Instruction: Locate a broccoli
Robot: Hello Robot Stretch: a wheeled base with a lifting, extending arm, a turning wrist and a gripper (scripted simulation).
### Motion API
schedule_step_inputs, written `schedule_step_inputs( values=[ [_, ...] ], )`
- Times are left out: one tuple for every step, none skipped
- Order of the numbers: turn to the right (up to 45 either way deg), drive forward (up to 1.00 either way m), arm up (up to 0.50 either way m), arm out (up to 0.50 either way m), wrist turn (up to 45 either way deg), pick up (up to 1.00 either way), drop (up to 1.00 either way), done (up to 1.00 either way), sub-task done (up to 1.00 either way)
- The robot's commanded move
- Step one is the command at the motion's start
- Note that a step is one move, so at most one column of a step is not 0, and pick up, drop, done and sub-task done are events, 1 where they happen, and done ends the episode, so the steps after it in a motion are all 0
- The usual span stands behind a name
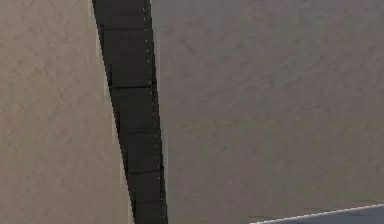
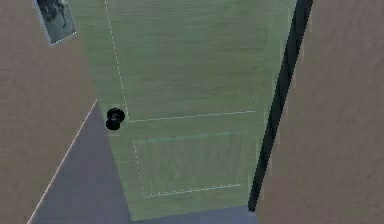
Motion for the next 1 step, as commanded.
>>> schedule_step_inputs(
  values=[
    [36.0, 0.0, 0.0, 0.0, 0.0, 0.0, 0.0, 0.0, 0.0]
  ],
)
